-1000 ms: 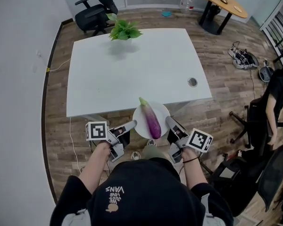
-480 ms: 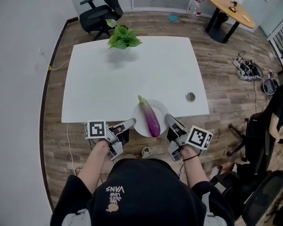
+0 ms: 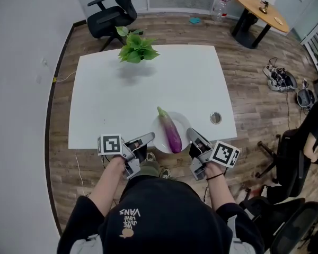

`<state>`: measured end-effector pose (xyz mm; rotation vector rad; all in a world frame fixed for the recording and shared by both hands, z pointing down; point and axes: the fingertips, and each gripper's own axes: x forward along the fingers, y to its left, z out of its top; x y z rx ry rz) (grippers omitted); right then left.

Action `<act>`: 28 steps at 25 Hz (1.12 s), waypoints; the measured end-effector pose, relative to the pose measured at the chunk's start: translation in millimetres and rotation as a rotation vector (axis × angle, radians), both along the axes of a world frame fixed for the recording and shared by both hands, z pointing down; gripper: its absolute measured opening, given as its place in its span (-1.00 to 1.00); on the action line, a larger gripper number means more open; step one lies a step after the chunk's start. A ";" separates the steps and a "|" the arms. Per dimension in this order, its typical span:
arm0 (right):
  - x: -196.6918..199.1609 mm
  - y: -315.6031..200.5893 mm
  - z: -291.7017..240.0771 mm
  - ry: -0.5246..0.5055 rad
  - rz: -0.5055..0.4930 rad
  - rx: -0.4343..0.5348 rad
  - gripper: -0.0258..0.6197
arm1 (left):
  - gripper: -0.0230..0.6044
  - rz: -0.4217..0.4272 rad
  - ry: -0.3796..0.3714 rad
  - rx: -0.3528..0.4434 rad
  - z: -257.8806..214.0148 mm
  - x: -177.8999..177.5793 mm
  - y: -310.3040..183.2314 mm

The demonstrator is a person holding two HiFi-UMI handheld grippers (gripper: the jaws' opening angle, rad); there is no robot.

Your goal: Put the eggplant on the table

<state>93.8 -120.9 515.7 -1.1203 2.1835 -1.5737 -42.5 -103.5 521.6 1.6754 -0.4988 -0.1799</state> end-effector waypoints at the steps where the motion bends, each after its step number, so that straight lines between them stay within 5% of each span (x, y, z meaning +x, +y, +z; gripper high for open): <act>1: 1.4 -2.8 3.3 0.015 0.011 -0.006 -0.81 | -0.86 0.006 -0.005 0.000 1.3 -0.7 -4.4; 15: -17.2 -74.9 18.0 0.021 0.130 -0.008 -0.81 | -0.86 0.114 -0.033 0.000 13.0 -21.8 -91.1; 28: -8.3 -134.1 46.2 0.030 0.081 -0.019 -0.81 | -0.85 0.093 -0.094 -0.005 47.2 -9.6 -144.5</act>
